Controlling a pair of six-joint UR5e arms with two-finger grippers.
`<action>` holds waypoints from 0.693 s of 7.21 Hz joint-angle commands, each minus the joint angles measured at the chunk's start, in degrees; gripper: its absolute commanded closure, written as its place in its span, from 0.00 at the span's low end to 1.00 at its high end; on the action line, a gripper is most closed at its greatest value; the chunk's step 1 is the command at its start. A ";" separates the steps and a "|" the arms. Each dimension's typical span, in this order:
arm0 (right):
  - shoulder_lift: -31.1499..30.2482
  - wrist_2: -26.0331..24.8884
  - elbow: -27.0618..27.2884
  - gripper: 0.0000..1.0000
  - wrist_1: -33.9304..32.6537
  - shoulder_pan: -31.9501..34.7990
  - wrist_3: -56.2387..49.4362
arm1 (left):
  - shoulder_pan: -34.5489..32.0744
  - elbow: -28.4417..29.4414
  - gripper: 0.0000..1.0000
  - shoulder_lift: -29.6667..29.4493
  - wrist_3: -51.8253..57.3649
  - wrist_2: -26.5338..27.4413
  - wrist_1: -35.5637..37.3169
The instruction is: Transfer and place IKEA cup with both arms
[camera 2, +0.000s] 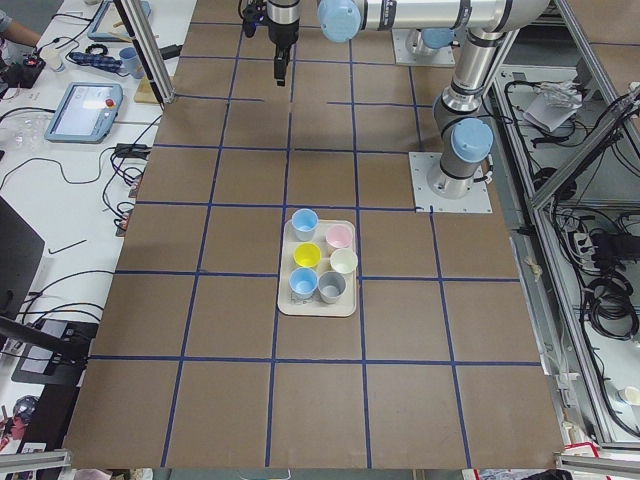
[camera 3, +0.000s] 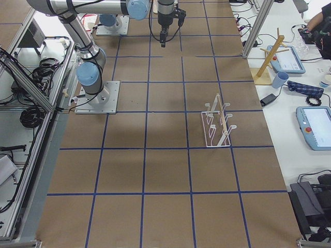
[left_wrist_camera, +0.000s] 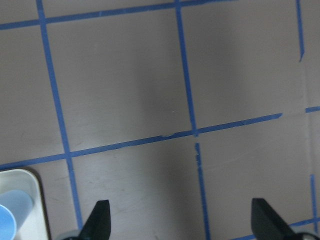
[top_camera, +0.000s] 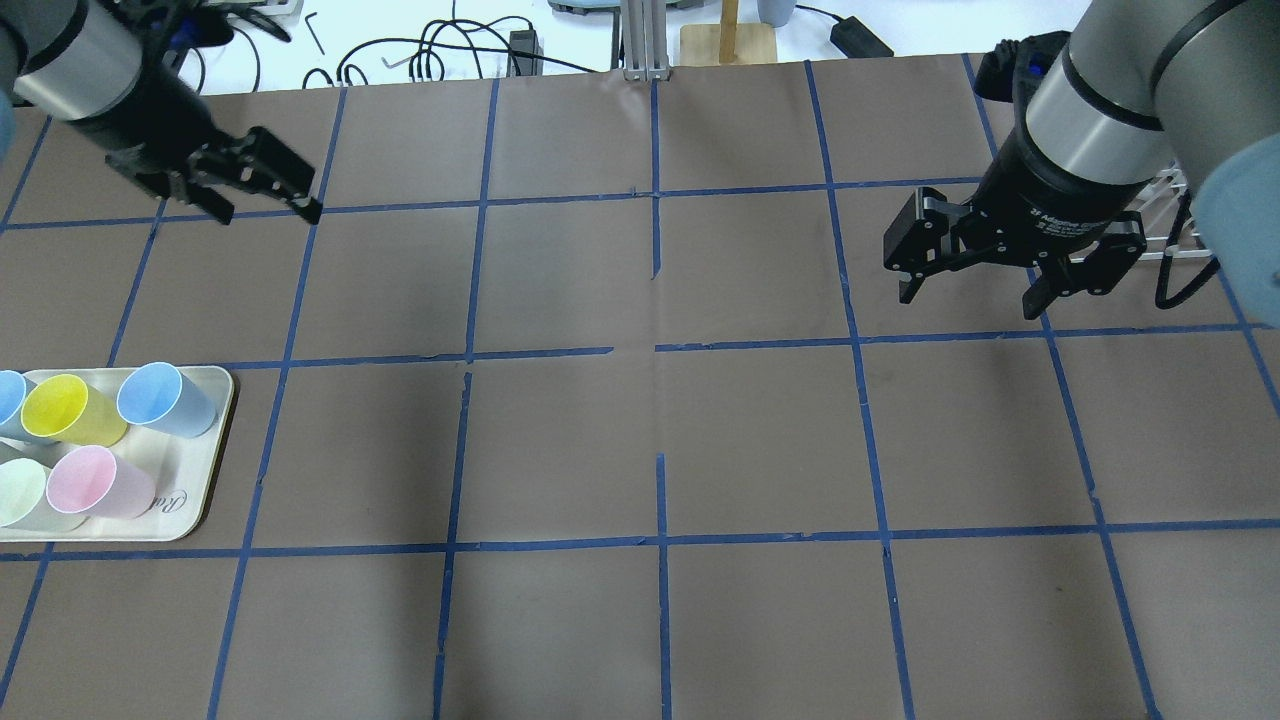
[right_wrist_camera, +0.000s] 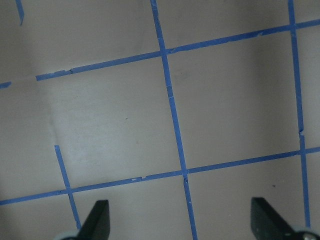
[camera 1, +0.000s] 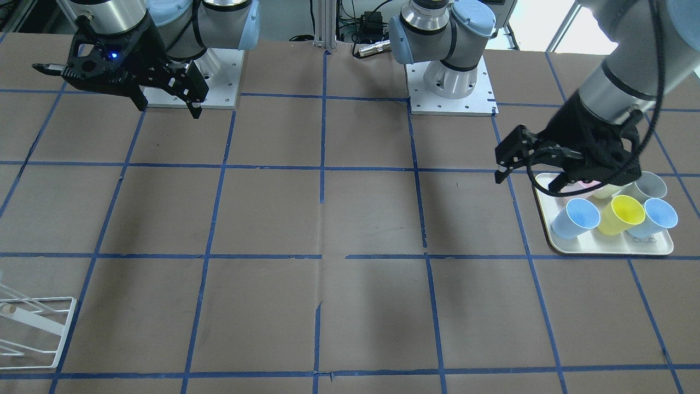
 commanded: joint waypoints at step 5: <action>-0.08 -0.02 -0.64 0.00 -0.05 -0.25 -0.94 | 2.53 -0.83 0.00 3.44 -5.55 -0.78 -1.78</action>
